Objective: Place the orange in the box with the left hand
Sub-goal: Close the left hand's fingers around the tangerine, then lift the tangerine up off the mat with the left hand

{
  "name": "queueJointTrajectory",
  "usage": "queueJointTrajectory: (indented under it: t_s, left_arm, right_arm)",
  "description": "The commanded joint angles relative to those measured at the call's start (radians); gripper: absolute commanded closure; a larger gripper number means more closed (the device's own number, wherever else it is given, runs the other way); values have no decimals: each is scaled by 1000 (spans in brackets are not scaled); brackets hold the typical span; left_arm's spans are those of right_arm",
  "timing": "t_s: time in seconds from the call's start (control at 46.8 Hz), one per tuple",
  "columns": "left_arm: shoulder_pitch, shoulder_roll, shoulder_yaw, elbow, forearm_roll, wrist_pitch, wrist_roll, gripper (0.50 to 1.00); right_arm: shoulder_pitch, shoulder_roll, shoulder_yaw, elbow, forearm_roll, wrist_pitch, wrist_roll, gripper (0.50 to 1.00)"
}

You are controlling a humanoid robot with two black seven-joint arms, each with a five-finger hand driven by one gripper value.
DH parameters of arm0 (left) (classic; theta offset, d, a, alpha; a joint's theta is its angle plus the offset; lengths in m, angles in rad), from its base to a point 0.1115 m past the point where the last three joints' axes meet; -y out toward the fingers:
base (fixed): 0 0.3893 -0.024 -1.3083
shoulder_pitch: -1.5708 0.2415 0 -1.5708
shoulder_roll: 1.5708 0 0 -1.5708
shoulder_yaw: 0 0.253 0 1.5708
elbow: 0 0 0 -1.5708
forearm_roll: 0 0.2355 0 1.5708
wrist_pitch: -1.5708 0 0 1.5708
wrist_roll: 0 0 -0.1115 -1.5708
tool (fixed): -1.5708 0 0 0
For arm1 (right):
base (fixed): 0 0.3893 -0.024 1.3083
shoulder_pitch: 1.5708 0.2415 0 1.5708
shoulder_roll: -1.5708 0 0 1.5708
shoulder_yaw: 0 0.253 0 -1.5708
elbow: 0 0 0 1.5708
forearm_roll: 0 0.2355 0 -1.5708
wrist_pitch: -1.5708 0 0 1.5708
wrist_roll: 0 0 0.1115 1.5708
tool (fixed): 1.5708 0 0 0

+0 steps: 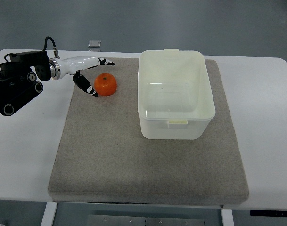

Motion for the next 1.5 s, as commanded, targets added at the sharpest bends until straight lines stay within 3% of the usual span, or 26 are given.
queueJointTrajectory:
  t_s: [0.0, 0.641, 0.876, 1.026, 1.219, 1.325, 1.432, 1.475]
  left_arm:
    - [3, -4, 0, 6, 6, 1, 0, 508]
    - [-1, -21, 2, 12, 72, 5, 2, 527]
    - [-1, -27, 22, 14, 72, 7, 2, 561]
    - [-1, -33, 23, 14, 78, 7, 3, 677]
    - [-1, -34, 23, 14, 92, 5, 3, 724]
    - [-1, -33, 23, 14, 93, 5, 3, 793]
    - [-2, -34, 23, 12, 93, 5, 3, 802]
    - [-2, -34, 23, 12, 95, 5, 3, 840]
  right_arm:
    - [0, 0, 0, 0, 0, 1, 0, 574]
    - [-2, 0, 0, 0, 0, -1, 0, 574]
    - [0, 0, 0, 0, 0, -1, 0, 574]
    - [0, 0, 0, 0, 0, 1, 0, 574]
    - [0, 0, 0, 0, -1, 1, 0, 574]
    - [0, 0, 0, 0, 0, 1, 0, 574]
    - [0, 0, 0, 0, 0, -1, 0, 574]
    - [0, 0, 0, 0, 0, -1, 0, 574]
